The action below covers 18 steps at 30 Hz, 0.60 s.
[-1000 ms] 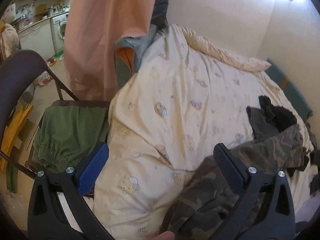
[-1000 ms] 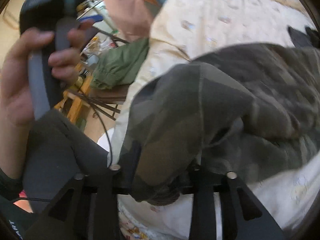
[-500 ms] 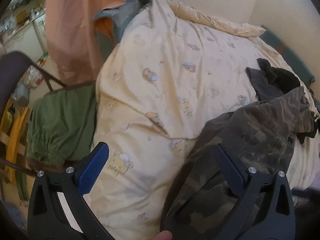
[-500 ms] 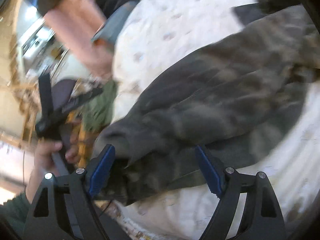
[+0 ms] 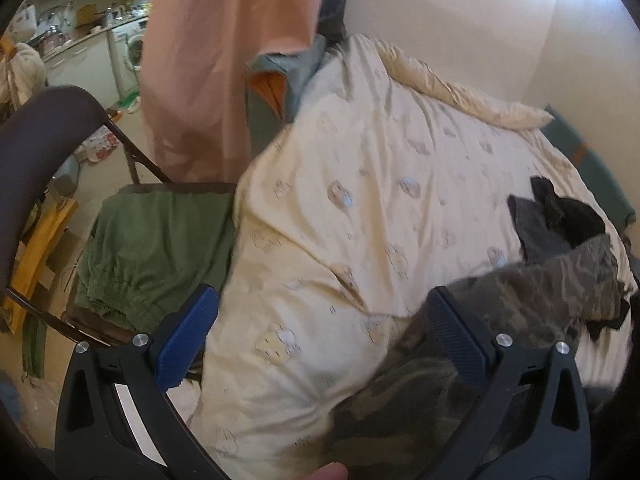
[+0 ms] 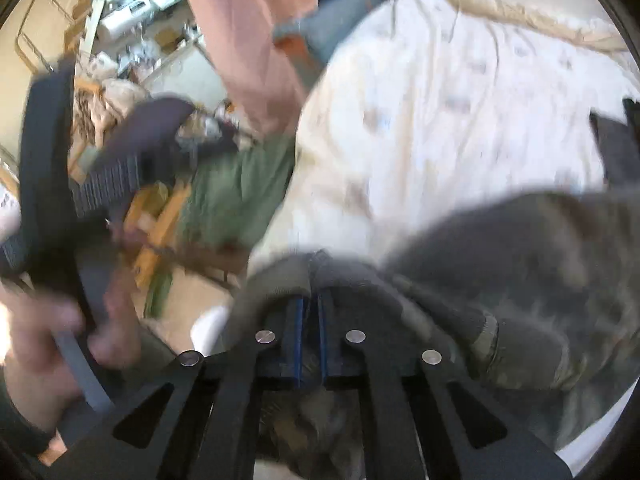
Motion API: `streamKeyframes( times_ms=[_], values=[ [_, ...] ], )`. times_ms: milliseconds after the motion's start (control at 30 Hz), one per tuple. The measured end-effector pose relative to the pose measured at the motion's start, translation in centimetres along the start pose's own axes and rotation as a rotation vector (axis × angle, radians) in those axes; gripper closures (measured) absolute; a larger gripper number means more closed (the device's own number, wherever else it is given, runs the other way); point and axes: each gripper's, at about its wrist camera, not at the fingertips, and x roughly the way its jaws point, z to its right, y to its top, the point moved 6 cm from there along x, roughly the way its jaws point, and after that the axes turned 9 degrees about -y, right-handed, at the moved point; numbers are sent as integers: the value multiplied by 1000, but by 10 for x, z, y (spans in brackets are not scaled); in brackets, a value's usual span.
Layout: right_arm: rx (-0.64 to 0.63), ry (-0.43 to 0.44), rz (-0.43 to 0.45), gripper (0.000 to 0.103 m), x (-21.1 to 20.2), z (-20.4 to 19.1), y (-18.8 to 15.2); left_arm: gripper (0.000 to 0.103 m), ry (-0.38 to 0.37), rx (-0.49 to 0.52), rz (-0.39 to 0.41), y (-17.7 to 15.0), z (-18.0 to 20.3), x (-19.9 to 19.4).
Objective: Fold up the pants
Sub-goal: 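Lift the camouflage pants with the right gripper and drag them onto the duvet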
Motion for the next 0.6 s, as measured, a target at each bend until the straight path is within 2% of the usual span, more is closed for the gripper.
streamKeyframes(
  times_ms=[133, 233, 400, 500, 567, 600],
  values=[
    [-16, -113, 121, 98, -20, 25, 79, 1, 44, -58, 41, 15, -19, -1],
    [-5, -215, 190, 98, -27, 53, 145, 0, 23, -87, 2, 17, -21, 13],
    [-21, -474, 325, 98, -37, 95, 274, 0, 30, -64, -32, 21, -11, 38],
    [-3, -596, 402, 98, -47, 115, 335, 0, 44, -46, -36, 25, -6, 47],
    [50, -671, 445, 97, -54, 143, 356, 0, 51, -33, -36, 29, -4, 54],
    [74, -693, 434, 97, -50, 156, 361, 0, 55, -28, -37, 29, -3, 56]
  ],
)
